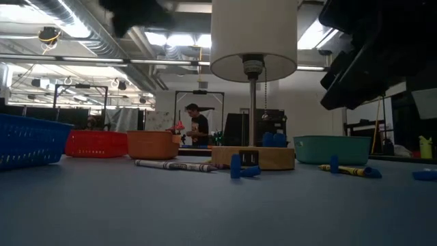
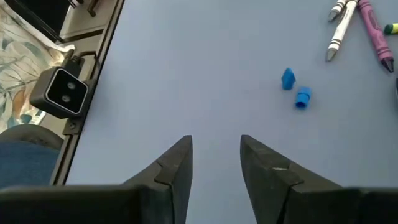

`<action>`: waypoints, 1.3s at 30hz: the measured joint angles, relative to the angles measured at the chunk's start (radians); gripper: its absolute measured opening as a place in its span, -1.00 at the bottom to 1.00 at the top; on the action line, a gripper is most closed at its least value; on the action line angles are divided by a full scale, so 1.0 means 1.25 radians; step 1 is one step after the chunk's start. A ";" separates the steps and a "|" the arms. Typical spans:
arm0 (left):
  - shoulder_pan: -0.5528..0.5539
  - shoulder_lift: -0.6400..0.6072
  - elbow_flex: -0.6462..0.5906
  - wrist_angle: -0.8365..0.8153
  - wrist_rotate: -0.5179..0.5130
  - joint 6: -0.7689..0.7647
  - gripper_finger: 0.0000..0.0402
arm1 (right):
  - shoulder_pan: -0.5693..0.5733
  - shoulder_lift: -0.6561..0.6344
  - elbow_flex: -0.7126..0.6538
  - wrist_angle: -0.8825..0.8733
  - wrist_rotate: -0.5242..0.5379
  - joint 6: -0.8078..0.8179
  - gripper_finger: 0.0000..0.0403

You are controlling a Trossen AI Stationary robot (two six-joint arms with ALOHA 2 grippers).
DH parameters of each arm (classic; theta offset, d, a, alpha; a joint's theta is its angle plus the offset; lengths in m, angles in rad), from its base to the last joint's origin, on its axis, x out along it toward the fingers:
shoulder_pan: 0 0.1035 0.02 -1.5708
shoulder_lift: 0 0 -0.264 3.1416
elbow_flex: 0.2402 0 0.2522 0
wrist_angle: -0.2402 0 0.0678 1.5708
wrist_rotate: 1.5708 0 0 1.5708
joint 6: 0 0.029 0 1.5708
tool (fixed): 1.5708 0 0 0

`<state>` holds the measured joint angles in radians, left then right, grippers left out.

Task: Sort crayons
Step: Put the green crayon into the red bin

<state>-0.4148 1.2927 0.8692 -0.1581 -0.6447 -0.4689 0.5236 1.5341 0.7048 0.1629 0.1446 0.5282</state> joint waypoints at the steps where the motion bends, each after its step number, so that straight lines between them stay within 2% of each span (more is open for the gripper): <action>1: 0.005 -0.024 0.000 -0.067 -0.010 -0.034 -0.95 | 0.000 0.000 0.000 0.000 0.000 0.000 -0.35; 9: 0.098 -0.145 0.000 -0.583 -0.144 -0.317 -0.95 | 0.000 0.000 0.000 0.000 0.002 -0.001 -0.35; 14: 0.195 -0.144 0.000 -0.768 -0.203 -0.400 -0.95 | 0.000 0.000 0.000 0.000 0.002 -0.001 -0.35; 24: 0.384 -0.139 0.000 -0.759 -0.212 -0.368 -0.95 | 0.000 0.000 0.000 0.000 0.003 -0.001 -0.35; 30: 0.451 -0.138 0.000 -0.759 -0.193 -0.370 -0.94 | 0.000 0.000 0.000 0.000 0.003 -0.002 -0.35; 39: 0.493 -0.138 0.000 -0.759 -0.157 -0.371 -0.66 | 0.000 0.000 0.000 0.000 0.004 -0.002 -0.35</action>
<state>0.2012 1.1198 0.8692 -1.1064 -0.8412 -0.9325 0.5232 1.5341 0.7048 0.1623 0.1490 0.5255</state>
